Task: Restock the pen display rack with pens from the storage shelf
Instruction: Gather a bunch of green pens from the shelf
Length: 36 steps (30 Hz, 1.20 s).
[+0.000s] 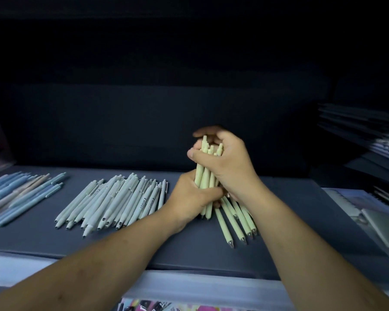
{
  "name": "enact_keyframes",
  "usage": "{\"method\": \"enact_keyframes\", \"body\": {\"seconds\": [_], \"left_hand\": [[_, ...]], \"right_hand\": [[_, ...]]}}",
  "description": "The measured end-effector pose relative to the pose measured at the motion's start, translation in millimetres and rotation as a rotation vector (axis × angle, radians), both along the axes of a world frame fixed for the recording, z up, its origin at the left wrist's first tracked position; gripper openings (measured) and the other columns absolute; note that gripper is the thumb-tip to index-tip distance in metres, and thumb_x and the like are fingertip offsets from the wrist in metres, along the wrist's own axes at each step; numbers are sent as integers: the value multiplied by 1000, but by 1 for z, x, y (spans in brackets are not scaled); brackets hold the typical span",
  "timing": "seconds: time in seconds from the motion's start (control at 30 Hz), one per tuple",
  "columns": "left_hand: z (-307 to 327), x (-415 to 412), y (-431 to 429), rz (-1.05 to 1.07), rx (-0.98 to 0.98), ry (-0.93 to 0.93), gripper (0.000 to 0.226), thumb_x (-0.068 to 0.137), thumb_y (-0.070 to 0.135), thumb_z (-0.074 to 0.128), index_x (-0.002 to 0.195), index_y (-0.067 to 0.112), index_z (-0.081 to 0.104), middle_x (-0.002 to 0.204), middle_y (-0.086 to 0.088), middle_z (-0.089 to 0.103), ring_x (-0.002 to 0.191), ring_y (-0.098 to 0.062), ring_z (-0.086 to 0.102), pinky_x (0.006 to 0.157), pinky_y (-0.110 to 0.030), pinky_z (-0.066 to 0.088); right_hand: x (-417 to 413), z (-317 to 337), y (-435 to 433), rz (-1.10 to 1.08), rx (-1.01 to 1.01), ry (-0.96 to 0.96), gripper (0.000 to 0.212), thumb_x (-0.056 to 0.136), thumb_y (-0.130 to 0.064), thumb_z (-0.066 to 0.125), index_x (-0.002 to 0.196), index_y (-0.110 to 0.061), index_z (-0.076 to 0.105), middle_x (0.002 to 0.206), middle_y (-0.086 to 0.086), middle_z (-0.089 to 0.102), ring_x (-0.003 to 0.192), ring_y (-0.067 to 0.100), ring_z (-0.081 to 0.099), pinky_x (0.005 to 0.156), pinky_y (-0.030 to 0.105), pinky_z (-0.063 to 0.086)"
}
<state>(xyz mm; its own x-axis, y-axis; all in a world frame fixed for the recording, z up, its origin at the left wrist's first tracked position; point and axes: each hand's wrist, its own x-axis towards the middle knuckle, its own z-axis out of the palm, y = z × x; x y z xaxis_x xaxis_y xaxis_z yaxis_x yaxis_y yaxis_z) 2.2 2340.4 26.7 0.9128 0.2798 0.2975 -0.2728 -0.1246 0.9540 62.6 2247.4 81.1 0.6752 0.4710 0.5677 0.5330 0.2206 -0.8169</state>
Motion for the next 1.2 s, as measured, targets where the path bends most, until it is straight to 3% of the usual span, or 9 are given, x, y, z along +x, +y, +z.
{"method": "enact_keyframes", "body": {"seconds": [0.13, 0.33, 0.5, 0.63, 0.7, 0.8, 0.97, 1.1, 1.2], "left_hand": [[1, 0, 1, 122, -58, -84, 23, 84, -10, 68, 103, 4, 71, 87, -22, 74, 75, -28, 70, 70, -43, 60], [2, -2, -1, 16, -3, -34, 35, 83, -11, 73, 109, 12, 69, 94, -6, 78, 92, -19, 76, 78, -29, 60], [-1, 0, 2, 41, 49, 46, 40, 78, -8, 77, 112, 8, 67, 99, -10, 78, 98, -25, 76, 88, -40, 62], [-2, 2, 1, 113, 65, 62, 14, 82, -5, 73, 91, 6, 70, 77, -11, 75, 73, -26, 71, 66, -34, 58], [0, 2, 0, 161, 16, 20, 13, 84, -8, 69, 86, 5, 70, 70, -14, 70, 65, -27, 65, 58, -32, 55], [2, 1, -1, 174, -13, -34, 19, 84, -10, 66, 90, 7, 70, 68, -10, 69, 63, -23, 66, 54, -30, 54], [6, -3, -5, 93, 71, -39, 25, 84, -8, 70, 85, 17, 66, 67, -1, 69, 62, -16, 63, 53, -30, 50], [12, -7, -7, 11, 87, -31, 23, 82, -10, 72, 91, 10, 63, 77, -6, 69, 64, -17, 63, 55, -28, 52], [18, -13, -10, -36, 96, -38, 21, 83, -10, 69, 93, 7, 61, 76, -8, 68, 61, -22, 63, 44, -29, 47]], "right_hand": [[-1, -1, -2, 156, -21, 132, 59, 73, -9, 89, 123, -19, 60, 110, 8, 75, 101, 21, 74, 93, 43, 59], [-2, -2, -4, 118, -106, 90, 48, 76, -8, 87, 118, -14, 65, 107, 4, 76, 98, 16, 74, 91, 31, 60], [3, -4, -3, 125, -77, 148, 41, 75, -8, 87, 112, -14, 69, 106, 7, 77, 99, 20, 75, 93, 38, 59], [4, -7, 0, 159, -56, 188, 47, 74, -5, 88, 116, -13, 67, 106, 9, 76, 101, 23, 74, 95, 41, 59], [5, -8, 1, 195, -48, 187, 54, 70, -6, 89, 118, -14, 65, 110, 12, 75, 104, 27, 73, 98, 47, 57], [0, -9, 4, 122, -59, 113, 52, 69, -7, 90, 113, -12, 64, 105, 13, 75, 98, 28, 74, 93, 48, 59], [-2, -5, 11, -81, 53, 88, 31, 73, -1, 82, 88, -14, 59, 78, 4, 65, 73, 27, 70, 76, 55, 61], [-3, 12, -5, -28, 107, 144, 18, 83, 4, 74, 90, -2, 58, 79, 10, 66, 70, 29, 74, 74, 50, 63], [-16, 23, -12, -22, 103, 97, 19, 82, 3, 75, 90, -5, 59, 78, 8, 66, 71, 27, 72, 79, 54, 62]]}}
